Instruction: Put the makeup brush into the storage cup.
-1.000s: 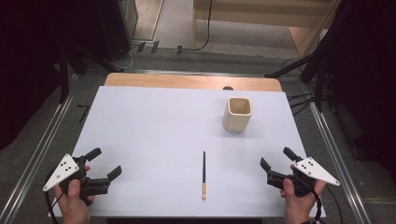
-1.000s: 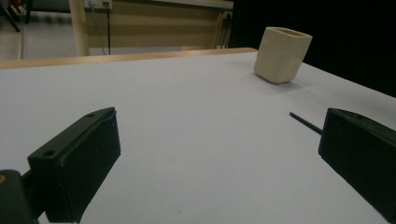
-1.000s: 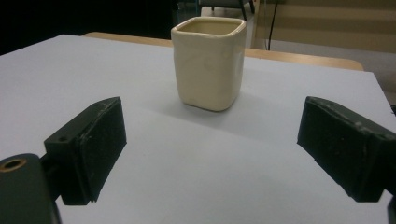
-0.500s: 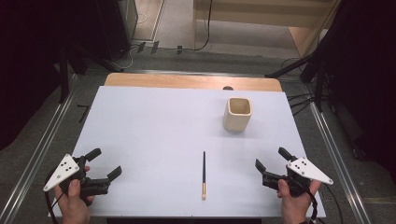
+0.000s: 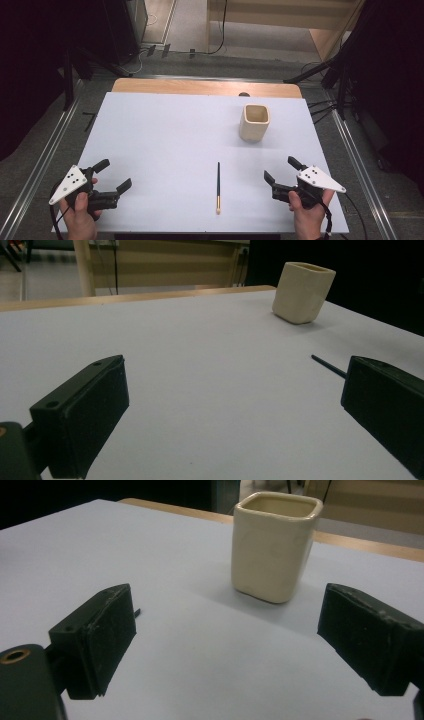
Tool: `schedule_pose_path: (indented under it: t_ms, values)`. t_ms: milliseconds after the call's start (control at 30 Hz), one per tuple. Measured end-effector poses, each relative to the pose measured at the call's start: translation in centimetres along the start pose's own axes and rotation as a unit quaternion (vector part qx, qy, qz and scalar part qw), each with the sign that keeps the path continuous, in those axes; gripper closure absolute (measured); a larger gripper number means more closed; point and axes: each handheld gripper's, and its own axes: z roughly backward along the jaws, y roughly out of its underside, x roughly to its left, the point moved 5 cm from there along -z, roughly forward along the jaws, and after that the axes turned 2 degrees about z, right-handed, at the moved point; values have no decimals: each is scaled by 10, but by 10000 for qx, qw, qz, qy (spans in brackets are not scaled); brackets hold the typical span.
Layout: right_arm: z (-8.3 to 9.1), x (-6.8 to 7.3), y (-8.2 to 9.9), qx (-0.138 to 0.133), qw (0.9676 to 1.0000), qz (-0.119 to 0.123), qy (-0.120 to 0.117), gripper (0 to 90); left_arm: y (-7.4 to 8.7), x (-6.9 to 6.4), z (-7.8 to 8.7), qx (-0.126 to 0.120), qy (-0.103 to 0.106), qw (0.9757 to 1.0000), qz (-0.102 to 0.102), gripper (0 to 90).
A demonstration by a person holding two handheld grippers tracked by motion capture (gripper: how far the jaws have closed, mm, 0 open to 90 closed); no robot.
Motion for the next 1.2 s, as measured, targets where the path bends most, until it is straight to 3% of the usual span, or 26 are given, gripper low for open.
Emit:
schedule_pose_path:
  t_ms: [433,767,933,1133,1200]
  values:
    - [-22,28,-17,239,9990,269,-254,118,2,-2,-1,28,42,10000,-19,0]
    - [-43,48,-27,605,9959,400,-533,118,2,-3,-2,56,42,10000,-30,0]
    - [-53,54,-31,784,9949,446,-444,121,2,-3,-2,40,62,10000,-45,0]
    - [-63,60,-37,946,9935,430,-471,125,3,-4,-2,57,71,9999,-76,0]
    - [-69,64,-38,1088,9917,431,-542,127,3,-4,-3,63,68,9999,-89,0]
